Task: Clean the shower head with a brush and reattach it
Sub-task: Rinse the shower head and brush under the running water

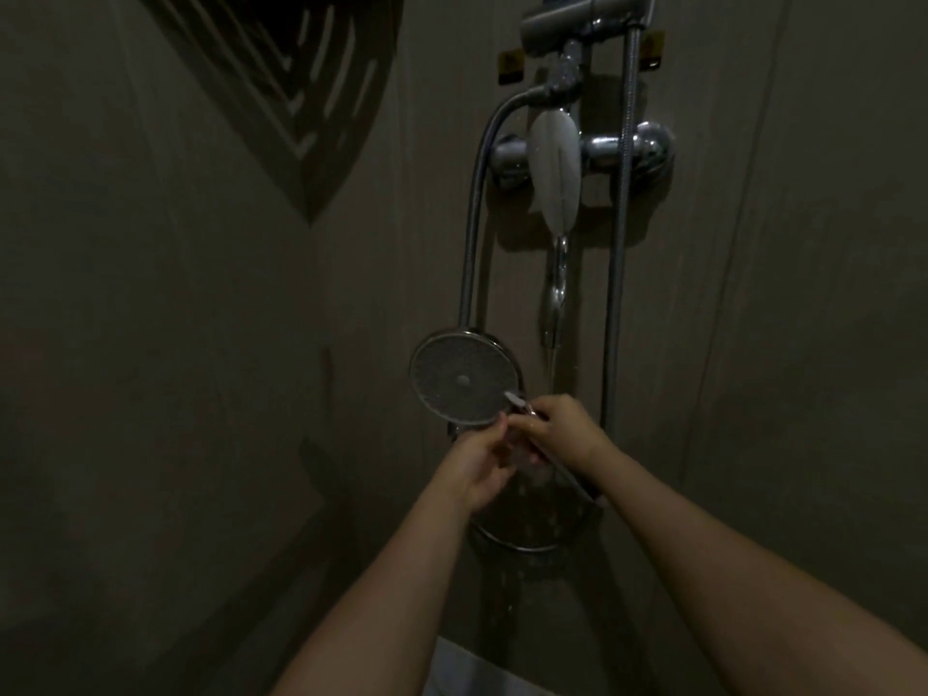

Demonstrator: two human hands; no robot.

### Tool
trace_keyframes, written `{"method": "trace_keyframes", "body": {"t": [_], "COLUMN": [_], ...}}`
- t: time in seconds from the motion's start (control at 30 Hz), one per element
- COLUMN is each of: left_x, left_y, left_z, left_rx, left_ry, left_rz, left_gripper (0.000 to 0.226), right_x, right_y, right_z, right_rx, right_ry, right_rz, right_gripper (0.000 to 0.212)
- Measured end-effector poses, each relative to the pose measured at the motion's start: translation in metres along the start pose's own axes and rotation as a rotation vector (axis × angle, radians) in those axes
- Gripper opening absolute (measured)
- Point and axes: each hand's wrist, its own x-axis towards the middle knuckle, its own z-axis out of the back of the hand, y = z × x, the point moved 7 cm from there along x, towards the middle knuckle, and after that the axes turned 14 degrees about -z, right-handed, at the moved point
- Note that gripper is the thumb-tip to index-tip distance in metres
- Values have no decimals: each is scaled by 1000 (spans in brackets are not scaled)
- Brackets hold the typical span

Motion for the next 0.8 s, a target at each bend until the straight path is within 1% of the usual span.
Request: {"method": "trace_keyframes", "body": {"t": [0.07, 0.17, 0.23, 0.3, 0.43, 0.5, 0.57, 0.6, 0.63, 0.73, 0.8], "left_x": [5, 14, 19, 21, 12, 6, 2, 1, 1, 4, 6], "left_y": [-4, -17, -31, -46, -59, -53, -50, -50, -50, -55, -55], "left_z": [-3, -6, -9, -10, -11, -13, -15, -16, -16, -11, -3], "left_rx": [-95, -193, -310, -418, -512, -532, -552, -559, -566, -473, -358], "left_ry": [-6, -80, -155, -224, -264, -294, -316, -315, -309, -323, -362], "left_rz": [-40, -149, -234, -272, -294, -275, -262, -261, -262, -278, -282], "left_gripper": [17, 17, 17, 14, 13, 13, 20, 26, 30, 36, 37], "right_x": [0, -1, 1, 3, 10, 11, 10, 8, 6, 3, 2], "right_y": [5, 12, 12, 3, -19, -18, -13, -8, -3, 13, 33], "right_z": [-4, -10, -9, 0, 27, 37, 49, 55, 61, 78, 96], "right_rx": [13, 46, -49, -157, -186, -223, -272, -269, -251, -214, -163], "right_ry": [32, 114, 126, 89, -31, -79, -170, -197, -209, -213, -286], "right_rz": [16, 33, 64, 25, -82, -91, -88, -84, -76, -73, -41], "right_gripper": [23, 14, 25, 27, 24, 17, 44, 52, 54, 44, 30]}}
